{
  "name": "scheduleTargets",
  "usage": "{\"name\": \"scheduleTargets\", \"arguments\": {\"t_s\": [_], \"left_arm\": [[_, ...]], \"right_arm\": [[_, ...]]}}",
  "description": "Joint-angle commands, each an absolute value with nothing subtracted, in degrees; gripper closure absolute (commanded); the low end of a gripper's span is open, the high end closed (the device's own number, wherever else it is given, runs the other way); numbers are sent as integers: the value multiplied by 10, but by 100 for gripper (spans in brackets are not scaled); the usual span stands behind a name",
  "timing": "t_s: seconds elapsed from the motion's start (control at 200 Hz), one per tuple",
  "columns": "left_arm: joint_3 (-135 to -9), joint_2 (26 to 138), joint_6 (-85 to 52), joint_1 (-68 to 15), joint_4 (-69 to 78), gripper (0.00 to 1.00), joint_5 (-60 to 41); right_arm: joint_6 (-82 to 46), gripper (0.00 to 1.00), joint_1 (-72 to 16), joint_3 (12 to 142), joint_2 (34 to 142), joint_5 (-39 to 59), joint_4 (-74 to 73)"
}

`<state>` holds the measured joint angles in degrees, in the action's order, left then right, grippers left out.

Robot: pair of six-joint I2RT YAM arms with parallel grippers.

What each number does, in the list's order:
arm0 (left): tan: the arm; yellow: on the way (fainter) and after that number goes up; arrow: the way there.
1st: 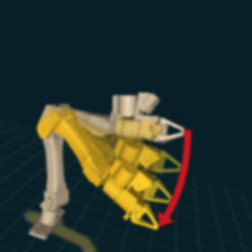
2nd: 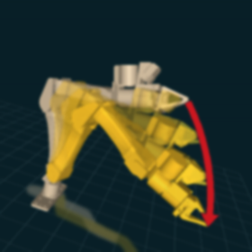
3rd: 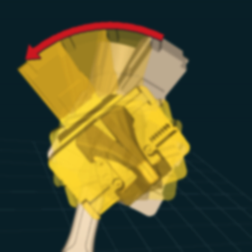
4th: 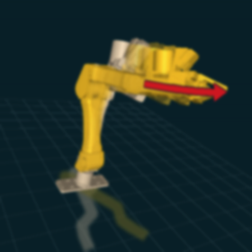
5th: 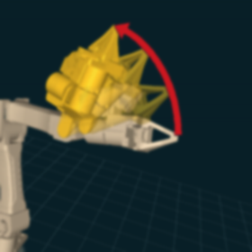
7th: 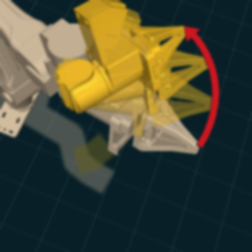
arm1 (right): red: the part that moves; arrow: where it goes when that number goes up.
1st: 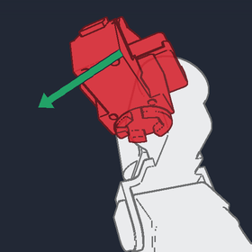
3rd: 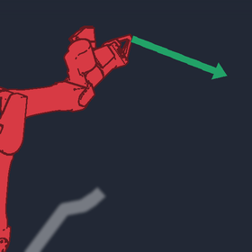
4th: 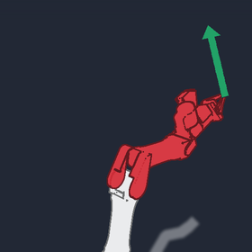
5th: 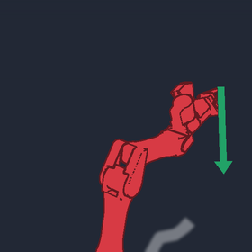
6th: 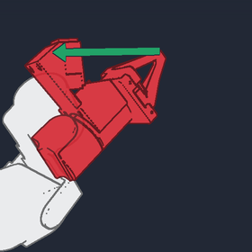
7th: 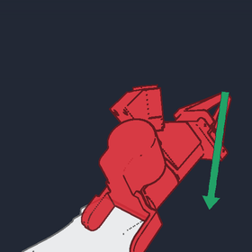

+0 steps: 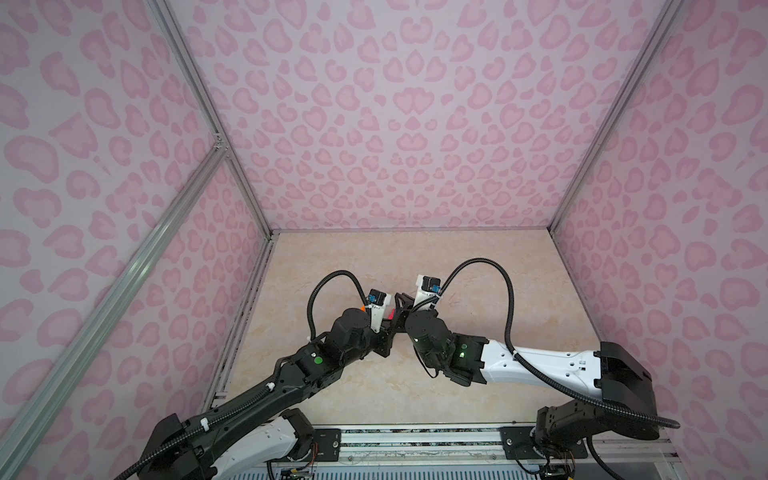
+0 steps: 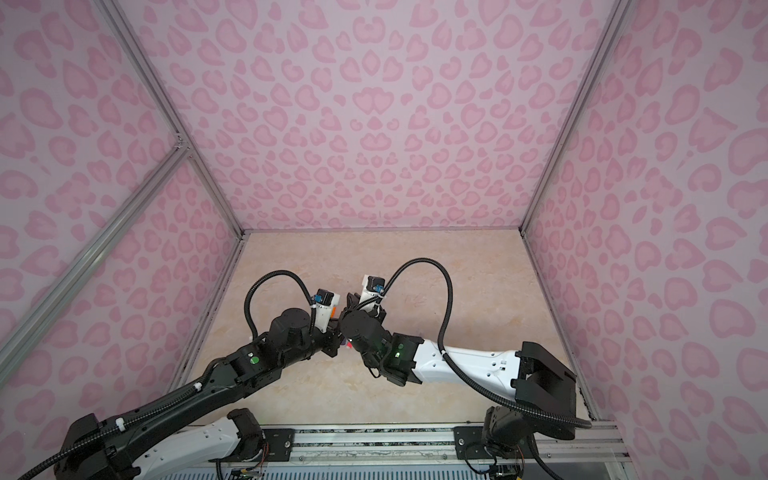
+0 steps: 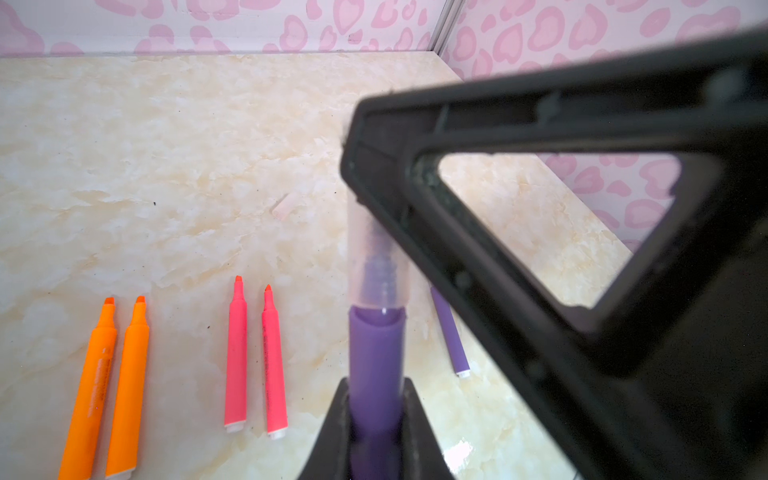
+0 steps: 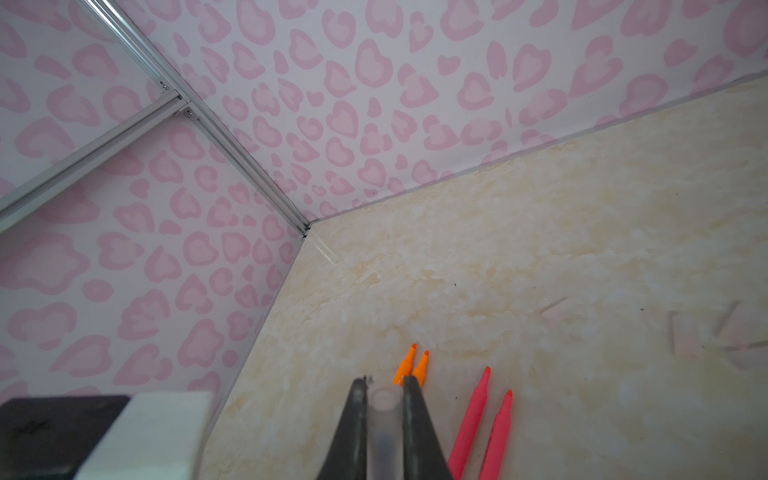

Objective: Insert the pens into the pen caps
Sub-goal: 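Push the held cap down onto the marker tip while the left gripper holds it, then press the cap further onto the marker with the right gripper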

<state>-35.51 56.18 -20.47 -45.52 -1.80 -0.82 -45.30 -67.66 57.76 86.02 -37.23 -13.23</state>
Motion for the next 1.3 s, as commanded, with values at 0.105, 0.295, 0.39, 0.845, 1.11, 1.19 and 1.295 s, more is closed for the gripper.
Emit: {"name": "scheduleTargets", "arguments": {"t_s": [0.105,0.295,0.39,0.845,1.11,1.19,1.295], "left_arm": [[-347,555,-218,-440,71,97,-36],[-340,552,-229,-424,87,96,-73],[-339,551,-231,-420,96,97,-99],[-336,552,-246,-398,123,97,-169],[-336,551,-257,-387,126,96,-183],[-335,547,-258,-386,126,96,-192],[-334,540,-259,-386,130,96,-198]], "right_arm": [[-449,100,-679,539,845,-337,-169],[-441,100,-669,482,821,-282,-258],[-445,100,-651,455,818,-235,-305],[-364,100,-643,394,795,-139,-423],[-333,100,-657,379,786,-146,-427],[-332,100,-658,383,793,-145,-427],[-333,100,-661,380,793,-140,-430]]}}
